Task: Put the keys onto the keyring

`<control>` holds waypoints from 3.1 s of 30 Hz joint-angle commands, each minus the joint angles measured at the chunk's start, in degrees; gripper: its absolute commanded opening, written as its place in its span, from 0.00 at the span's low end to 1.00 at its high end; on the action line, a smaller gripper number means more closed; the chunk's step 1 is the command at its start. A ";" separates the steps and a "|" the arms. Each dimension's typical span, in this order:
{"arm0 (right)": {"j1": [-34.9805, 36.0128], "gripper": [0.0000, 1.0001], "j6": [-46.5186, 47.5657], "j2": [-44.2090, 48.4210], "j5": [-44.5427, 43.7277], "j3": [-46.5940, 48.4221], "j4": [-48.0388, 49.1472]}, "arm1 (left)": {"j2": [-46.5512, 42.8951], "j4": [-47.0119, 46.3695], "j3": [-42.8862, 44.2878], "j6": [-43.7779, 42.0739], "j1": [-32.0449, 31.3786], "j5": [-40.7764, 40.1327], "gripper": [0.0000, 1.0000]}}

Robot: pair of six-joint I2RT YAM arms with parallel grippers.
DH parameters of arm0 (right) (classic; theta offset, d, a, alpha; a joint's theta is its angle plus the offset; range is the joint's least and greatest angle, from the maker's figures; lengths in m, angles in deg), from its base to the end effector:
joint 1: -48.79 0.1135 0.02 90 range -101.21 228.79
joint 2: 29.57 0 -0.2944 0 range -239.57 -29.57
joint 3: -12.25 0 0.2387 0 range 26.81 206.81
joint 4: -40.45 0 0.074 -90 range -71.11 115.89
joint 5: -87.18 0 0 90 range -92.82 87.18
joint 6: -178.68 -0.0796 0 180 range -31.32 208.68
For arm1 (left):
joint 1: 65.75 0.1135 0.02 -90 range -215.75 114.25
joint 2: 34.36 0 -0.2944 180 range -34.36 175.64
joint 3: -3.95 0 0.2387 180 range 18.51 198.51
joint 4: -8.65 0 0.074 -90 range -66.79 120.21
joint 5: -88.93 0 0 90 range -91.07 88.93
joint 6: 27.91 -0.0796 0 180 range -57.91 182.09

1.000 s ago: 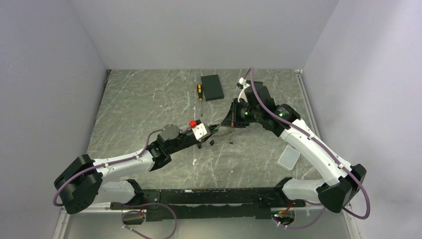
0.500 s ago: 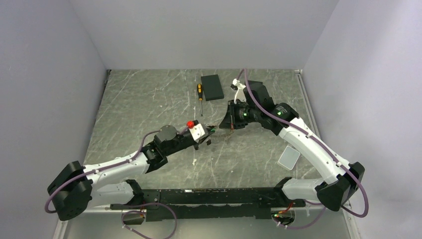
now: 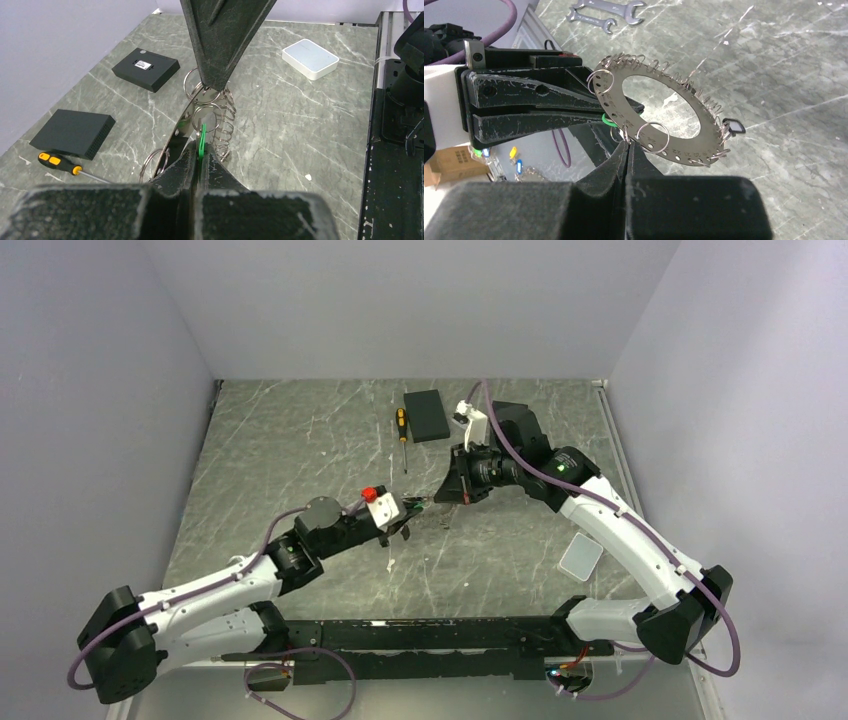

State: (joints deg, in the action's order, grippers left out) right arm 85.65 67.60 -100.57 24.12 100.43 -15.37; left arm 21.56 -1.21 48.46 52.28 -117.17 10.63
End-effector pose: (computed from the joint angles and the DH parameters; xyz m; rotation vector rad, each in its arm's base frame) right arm 0.1907 0.1881 0.3718 -0.5946 2.3057 1.0466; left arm 0.1376 -0.1984 0.3060 0.9744 1.3260 -0.7229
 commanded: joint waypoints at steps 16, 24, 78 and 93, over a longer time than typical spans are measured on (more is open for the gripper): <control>-2.32 0.00 5.92 4.15 7.32 -5.13 7.61 | -2.67 10.29 0.59 1.92 0.67 -2.91 0.09; -2.33 0.00 6.58 2.79 6.01 -5.30 6.85 | 2.62 16.76 3.74 0.87 0.43 4.34 0.61; 15.71 0.00 27.85 16.65 -10.22 -10.25 9.08 | 4.21 32.28 24.35 -16.44 -1.08 23.50 0.38; 17.91 0.00 30.20 17.65 -11.00 -11.23 9.51 | 6.60 31.18 26.47 -14.88 -1.05 25.28 0.26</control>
State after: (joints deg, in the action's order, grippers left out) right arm 102.64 96.59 -84.04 12.62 88.96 -10.45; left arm 27.44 31.31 71.48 36.53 -118.33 33.01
